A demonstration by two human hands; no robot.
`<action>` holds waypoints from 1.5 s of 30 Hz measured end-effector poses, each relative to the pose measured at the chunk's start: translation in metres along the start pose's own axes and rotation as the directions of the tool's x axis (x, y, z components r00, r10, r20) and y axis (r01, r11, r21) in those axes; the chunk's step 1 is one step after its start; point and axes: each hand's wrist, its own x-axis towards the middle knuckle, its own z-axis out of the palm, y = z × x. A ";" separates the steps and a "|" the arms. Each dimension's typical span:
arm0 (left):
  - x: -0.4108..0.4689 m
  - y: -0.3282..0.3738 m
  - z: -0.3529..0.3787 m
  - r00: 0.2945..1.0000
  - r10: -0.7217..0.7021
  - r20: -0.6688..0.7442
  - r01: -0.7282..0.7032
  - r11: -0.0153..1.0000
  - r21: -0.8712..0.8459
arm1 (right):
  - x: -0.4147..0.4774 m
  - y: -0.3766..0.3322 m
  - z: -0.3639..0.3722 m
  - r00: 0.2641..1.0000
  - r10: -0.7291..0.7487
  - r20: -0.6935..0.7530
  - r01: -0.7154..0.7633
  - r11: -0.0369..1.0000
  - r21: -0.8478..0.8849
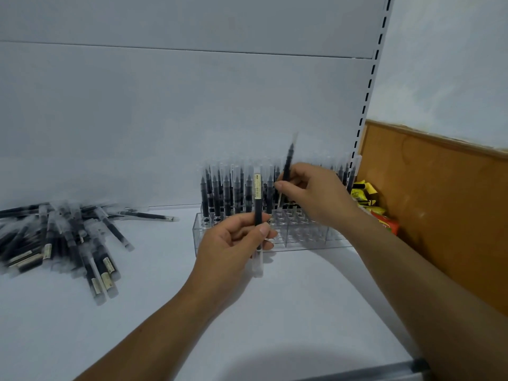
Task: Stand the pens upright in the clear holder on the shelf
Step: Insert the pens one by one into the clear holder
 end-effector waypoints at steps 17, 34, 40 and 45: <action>0.000 -0.001 0.000 0.997 0.073 -0.005 -0.072 0.994 0.079 | -0.017 0.007 -0.009 0.989 0.098 0.109 -0.096 0.995 -0.028; -0.002 -0.004 -0.003 0.988 0.152 0.025 -0.154 0.967 0.205 | -0.046 -0.010 0.003 0.797 -0.603 0.015 0.569 0.743 -0.353; -0.002 -0.011 -0.012 0.923 0.382 0.055 -0.356 0.786 0.506 | -0.030 0.003 -0.020 0.920 -0.331 -0.209 0.310 0.942 -0.127; 0.008 -0.024 -0.023 0.875 0.453 0.170 -0.326 0.292 0.899 | -0.021 0.010 -0.023 0.978 0.035 -0.205 0.010 0.977 0.213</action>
